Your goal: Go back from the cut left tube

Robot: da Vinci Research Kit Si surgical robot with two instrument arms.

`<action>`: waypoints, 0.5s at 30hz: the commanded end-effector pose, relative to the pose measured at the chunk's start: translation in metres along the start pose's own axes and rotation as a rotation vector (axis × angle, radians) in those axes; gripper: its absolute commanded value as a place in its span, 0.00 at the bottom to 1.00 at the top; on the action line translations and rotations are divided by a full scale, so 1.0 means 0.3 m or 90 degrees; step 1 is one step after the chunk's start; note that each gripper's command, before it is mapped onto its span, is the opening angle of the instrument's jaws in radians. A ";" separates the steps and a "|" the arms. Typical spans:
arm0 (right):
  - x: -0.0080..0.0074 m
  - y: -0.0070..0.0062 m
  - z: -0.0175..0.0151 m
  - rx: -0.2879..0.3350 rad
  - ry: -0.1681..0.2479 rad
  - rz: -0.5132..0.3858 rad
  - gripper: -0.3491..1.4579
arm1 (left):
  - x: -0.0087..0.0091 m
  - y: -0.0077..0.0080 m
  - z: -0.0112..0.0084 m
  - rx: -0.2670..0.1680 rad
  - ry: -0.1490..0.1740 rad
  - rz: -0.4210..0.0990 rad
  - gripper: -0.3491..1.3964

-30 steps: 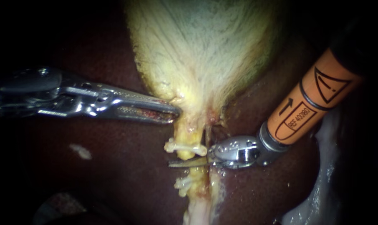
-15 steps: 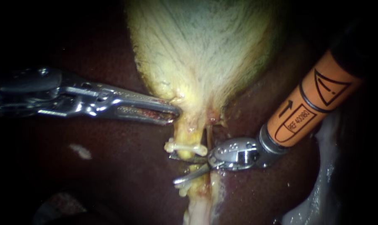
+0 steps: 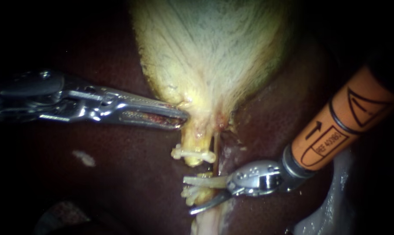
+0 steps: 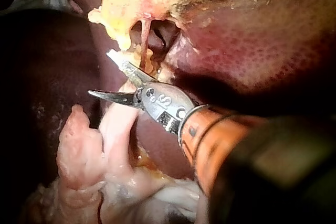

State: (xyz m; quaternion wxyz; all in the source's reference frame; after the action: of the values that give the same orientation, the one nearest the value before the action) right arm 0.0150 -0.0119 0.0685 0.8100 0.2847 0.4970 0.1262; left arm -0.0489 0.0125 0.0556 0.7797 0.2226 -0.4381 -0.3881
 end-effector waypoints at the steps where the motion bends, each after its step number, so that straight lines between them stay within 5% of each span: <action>1: 0.0001 0.0003 -0.002 -0.006 0.001 0.001 0.80 | 0.0000 0.0000 0.0000 0.000 0.000 0.000 0.00; 15: 0.0047 0.0094 -0.035 -0.104 -0.002 -0.050 0.88 | 0.0001 0.0000 0.0002 0.000 0.000 0.000 0.00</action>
State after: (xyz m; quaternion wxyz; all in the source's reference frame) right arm 0.0066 -0.0051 0.0654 0.8362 0.1942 0.4950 0.1344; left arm -0.0489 0.0124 0.0556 0.7796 0.2227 -0.4384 -0.3879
